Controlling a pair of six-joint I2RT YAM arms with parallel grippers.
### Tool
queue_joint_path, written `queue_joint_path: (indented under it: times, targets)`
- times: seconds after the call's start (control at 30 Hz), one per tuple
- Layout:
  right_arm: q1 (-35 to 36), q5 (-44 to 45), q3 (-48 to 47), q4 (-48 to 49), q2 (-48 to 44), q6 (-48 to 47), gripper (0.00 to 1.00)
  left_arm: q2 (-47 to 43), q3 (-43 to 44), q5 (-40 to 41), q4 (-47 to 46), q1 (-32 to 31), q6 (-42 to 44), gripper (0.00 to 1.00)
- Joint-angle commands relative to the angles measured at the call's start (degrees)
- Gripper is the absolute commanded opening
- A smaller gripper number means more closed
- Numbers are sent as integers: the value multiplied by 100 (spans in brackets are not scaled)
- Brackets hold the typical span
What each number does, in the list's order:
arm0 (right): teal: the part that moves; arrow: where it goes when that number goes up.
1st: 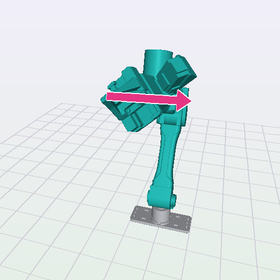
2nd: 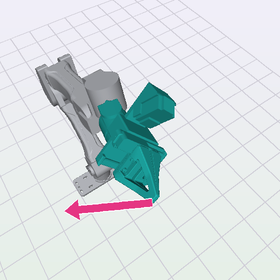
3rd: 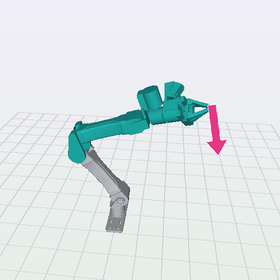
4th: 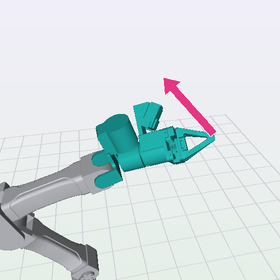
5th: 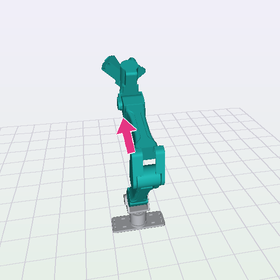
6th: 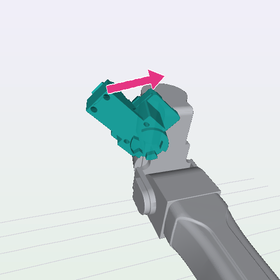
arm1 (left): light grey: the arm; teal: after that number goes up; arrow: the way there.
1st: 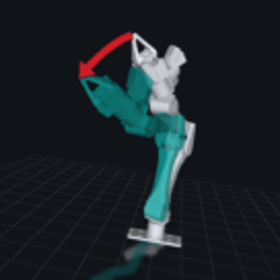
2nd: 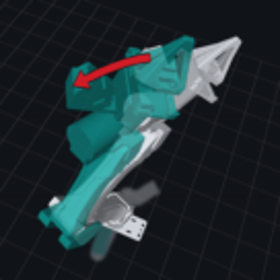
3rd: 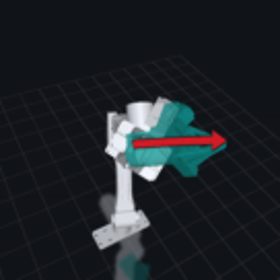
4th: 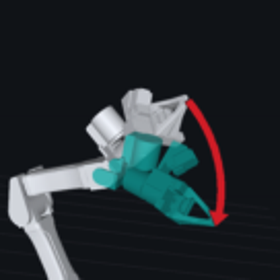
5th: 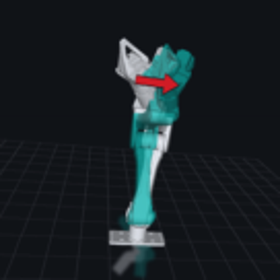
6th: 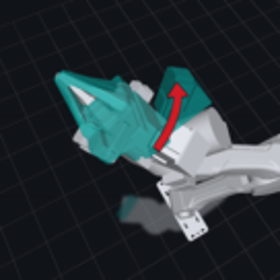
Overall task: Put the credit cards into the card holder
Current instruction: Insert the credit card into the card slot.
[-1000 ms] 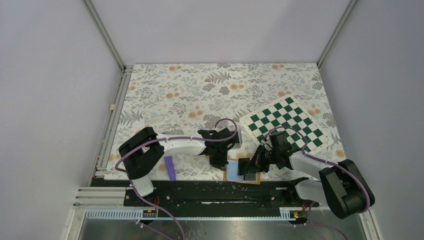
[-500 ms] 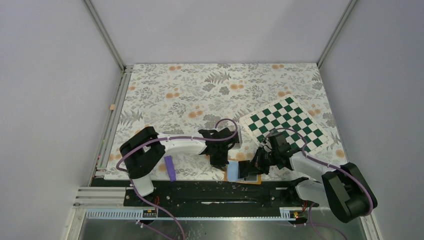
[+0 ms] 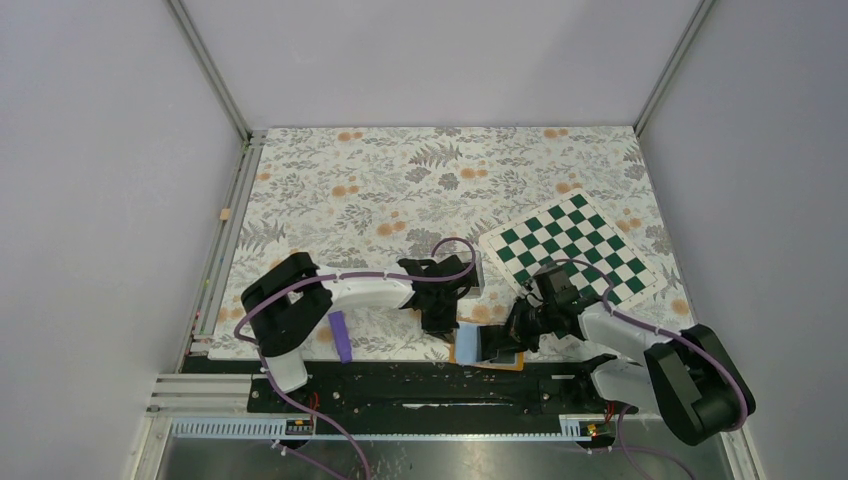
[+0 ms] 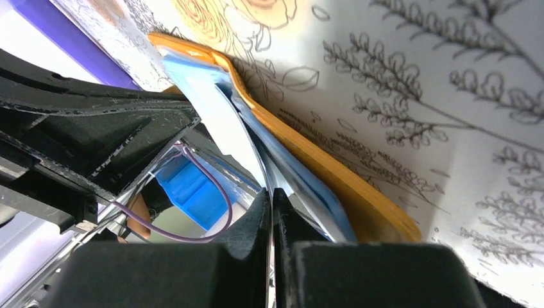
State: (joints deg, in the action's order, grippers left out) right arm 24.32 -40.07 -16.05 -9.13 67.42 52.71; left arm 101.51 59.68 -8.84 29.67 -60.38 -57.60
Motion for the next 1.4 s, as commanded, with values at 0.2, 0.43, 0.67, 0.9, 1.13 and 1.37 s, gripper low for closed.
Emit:
queue_joint_path:
  times: [0.2, 0.43, 0.67, 0.9, 1.13, 1.37]
  targets:
    - [161, 105, -24, -715, -37, -181, 0, 377, 59, -35, -502, -79, -78, 0]
    - [220, 11, -495, -681, 607, -818, 0, 394, 97, -78, -512, -79, -49, 0]
    - [532, 355, -846, -716, 813, -871, 28, 232, 34, -150, -563, -66, -185, 0]
    - [698, 1195, -1648, -2084, 510, -1470, 61, 159, -87, -224, -730, -39, -265, 0]
    - [946, 1244, -1847, -2037, 1090, -1582, 66, 238, -44, -425, -996, -35, -265, 0]
    - [1243, 733, -1865, -1148, 1449, -1587, 50, 259, -81, -671, -1394, -35, -236, 0]
